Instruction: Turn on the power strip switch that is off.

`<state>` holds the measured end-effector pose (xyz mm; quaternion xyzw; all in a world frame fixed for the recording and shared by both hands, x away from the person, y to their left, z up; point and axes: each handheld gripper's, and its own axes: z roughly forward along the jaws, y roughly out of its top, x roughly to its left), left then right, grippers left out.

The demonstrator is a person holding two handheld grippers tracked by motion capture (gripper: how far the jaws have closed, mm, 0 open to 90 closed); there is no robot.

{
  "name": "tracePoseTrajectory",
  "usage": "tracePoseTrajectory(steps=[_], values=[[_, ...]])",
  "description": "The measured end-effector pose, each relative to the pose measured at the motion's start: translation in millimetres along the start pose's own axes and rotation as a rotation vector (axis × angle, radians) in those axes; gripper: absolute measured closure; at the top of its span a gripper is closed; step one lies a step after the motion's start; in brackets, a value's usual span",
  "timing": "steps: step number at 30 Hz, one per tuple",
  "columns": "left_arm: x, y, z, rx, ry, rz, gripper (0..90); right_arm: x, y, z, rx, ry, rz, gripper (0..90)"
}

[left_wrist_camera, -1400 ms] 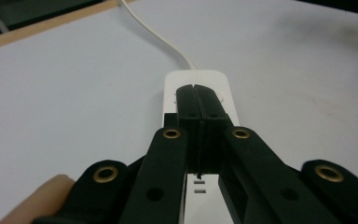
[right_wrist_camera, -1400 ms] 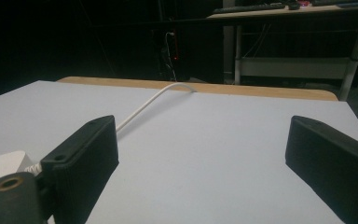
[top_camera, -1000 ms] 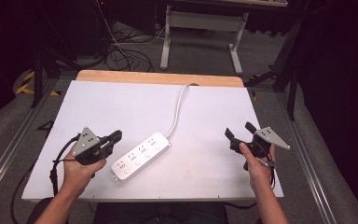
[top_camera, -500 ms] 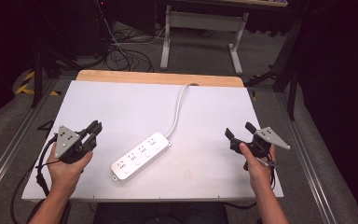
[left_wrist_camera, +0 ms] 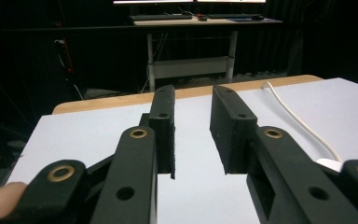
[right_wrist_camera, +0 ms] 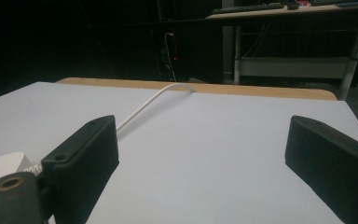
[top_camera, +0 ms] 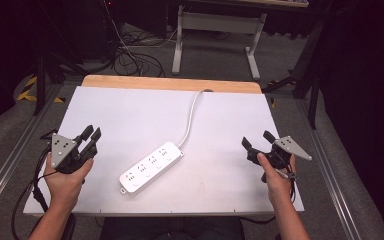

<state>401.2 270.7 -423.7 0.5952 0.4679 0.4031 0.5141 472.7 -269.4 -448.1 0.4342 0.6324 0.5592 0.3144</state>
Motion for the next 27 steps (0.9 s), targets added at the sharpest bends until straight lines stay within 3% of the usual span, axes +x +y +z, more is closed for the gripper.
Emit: tracePoseTrajectory(steps=[7,12,20,23,24,27], values=[[1.2,0.4,0.4,0.008,0.03,-0.012,61.5,0.4,0.1,-0.1,-0.003,0.001,0.002,10.2],[1.8,0.5,1.3,0.01,0.042,-0.025,45.9,0.2,0.1,0.0,-0.003,0.0,-0.001,10.2],[3.8,0.8,0.0,0.014,0.056,-0.039,34.2,1.0,0.5,1.6,-0.002,0.005,-0.003,10.4],[4.5,0.8,0.2,0.013,0.064,-0.045,21.4,1.8,0.7,3.1,-0.001,0.01,-0.003,10.4],[4.9,1.0,0.1,0.015,0.068,-0.049,21.4,1.8,0.7,3.1,-0.001,0.01,-0.003,10.4],[4.9,0.9,0.1,0.002,0.084,-0.047,6.8,2.2,1.1,3.4,-0.001,0.011,-0.003,10.5]])
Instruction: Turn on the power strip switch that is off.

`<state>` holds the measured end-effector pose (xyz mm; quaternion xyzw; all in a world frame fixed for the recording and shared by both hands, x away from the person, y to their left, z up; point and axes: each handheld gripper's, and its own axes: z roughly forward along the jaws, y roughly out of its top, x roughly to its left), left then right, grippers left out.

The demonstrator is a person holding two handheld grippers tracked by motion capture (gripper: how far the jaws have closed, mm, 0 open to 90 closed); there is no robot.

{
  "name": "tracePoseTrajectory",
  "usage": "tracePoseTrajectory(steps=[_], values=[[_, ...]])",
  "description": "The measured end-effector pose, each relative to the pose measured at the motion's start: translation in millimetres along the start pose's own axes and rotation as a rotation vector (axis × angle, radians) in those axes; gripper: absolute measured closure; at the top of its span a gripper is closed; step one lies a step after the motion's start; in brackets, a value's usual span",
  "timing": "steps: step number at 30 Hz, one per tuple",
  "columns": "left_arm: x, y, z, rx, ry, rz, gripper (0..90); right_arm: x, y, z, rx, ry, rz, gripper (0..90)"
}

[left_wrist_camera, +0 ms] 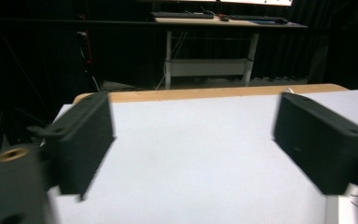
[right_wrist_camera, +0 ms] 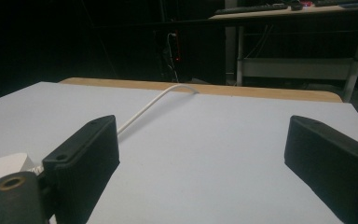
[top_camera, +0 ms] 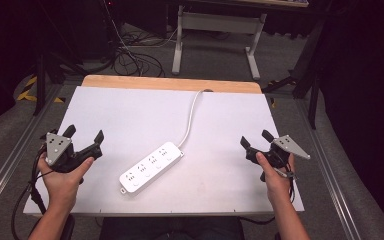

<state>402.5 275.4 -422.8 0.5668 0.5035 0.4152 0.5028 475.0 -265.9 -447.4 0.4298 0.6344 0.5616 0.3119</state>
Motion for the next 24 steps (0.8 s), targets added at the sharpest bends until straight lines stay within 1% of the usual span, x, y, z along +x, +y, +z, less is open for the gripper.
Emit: tracePoseTrajectory(steps=[1,3,8,17,21,24], values=[[-0.2,-0.1,-0.1,-0.004,0.003,0.003,3.8,0.0,0.0,0.1,0.0,0.0,0.0,10.4],[-1.2,-0.6,0.0,-0.009,0.004,0.007,1.4,-0.1,0.1,0.1,-0.001,0.001,0.001,10.5],[-2.1,-1.5,0.0,-0.003,-0.01,0.017,1.2,0.0,0.3,0.9,-0.003,0.002,0.0,10.4],[-1.9,-2.1,-1.5,-0.004,-0.022,0.018,2.0,0.9,1.0,0.5,-0.006,0.001,0.0,10.5],[-1.3,-2.1,-2.6,-0.007,-0.021,0.024,2.8,1.5,1.3,0.2,-0.006,0.0,-0.002,10.5],[-0.9,-2.4,-3.3,-0.009,-0.02,0.018,2.9,2.4,1.6,0.3,-0.006,0.004,-0.002,10.4]])
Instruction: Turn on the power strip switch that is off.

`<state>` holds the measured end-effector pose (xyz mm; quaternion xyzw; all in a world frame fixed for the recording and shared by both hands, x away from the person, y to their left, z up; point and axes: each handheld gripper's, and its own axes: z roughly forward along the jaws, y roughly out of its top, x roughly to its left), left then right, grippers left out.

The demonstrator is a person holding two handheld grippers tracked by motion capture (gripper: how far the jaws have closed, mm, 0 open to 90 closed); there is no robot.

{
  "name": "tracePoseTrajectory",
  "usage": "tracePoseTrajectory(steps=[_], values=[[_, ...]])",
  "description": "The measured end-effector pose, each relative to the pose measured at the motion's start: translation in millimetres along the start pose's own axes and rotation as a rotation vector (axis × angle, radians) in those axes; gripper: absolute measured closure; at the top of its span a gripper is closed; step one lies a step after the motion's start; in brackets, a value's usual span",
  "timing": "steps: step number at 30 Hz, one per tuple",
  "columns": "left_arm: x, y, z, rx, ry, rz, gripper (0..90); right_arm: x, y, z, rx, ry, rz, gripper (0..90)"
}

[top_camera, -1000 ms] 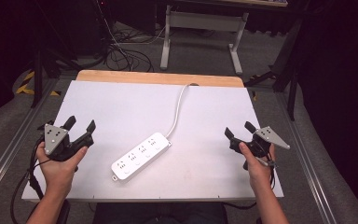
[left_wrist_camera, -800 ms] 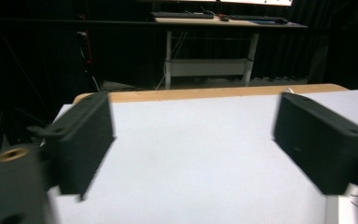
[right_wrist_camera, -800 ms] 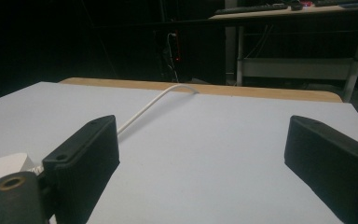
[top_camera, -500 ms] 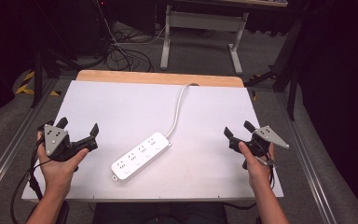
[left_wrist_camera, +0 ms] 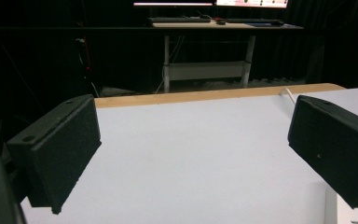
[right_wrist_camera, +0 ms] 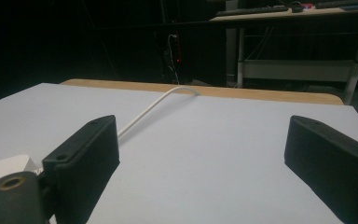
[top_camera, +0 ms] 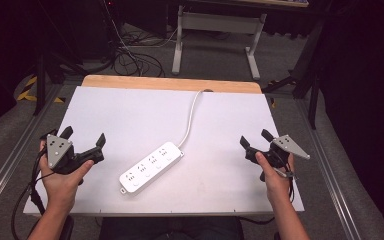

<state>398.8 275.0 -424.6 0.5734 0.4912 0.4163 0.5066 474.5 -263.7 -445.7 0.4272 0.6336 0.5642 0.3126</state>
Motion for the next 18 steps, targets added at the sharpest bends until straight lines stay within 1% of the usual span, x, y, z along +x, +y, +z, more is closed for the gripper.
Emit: tracePoseTrajectory(steps=[18], values=[[1.1,-1.2,0.5,0.006,-0.002,-0.002,4.2,0.3,-0.4,1.1,0.003,0.0,-0.003,10.5]])
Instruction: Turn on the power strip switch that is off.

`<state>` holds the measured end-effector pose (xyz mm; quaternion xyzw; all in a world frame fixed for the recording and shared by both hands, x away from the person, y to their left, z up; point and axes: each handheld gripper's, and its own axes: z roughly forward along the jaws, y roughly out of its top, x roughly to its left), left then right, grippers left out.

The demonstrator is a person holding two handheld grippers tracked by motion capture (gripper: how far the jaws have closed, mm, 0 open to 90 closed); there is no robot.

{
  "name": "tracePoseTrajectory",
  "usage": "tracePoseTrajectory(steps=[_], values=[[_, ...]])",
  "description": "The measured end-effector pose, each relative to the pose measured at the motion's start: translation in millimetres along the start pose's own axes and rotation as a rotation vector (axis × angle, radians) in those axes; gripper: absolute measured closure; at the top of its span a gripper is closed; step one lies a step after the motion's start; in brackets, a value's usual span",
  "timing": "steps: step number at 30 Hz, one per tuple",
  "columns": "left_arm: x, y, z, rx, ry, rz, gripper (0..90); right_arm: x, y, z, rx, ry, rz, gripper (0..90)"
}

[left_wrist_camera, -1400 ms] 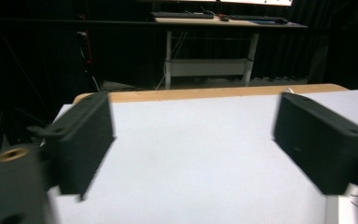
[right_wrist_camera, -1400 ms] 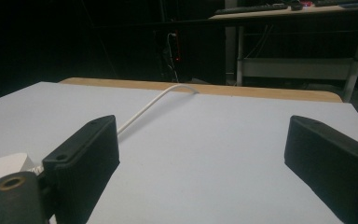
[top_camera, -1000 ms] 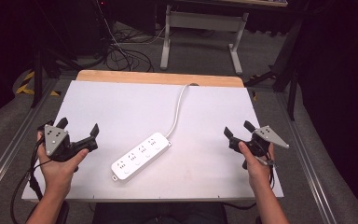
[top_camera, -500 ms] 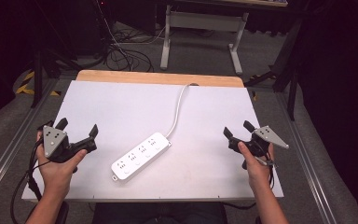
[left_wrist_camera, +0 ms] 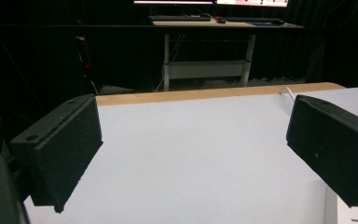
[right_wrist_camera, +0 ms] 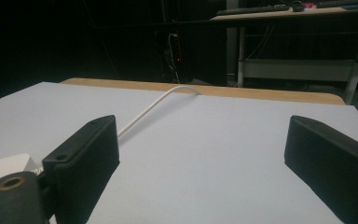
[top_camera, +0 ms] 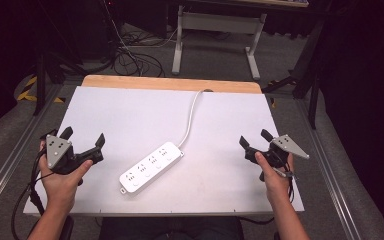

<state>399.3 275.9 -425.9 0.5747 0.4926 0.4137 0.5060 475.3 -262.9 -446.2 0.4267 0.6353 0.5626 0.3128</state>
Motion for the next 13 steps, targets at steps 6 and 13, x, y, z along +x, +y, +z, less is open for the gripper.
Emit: tracePoseTrajectory(steps=[6,13], values=[[0.4,-0.3,0.4,0.004,0.0,0.0,4.8,-0.7,-0.3,0.6,0.004,0.001,-0.002,10.5],[1.0,-0.7,1.1,0.005,0.003,-0.002,4.9,-1.5,-0.7,1.8,0.005,-0.001,0.004,10.4]])
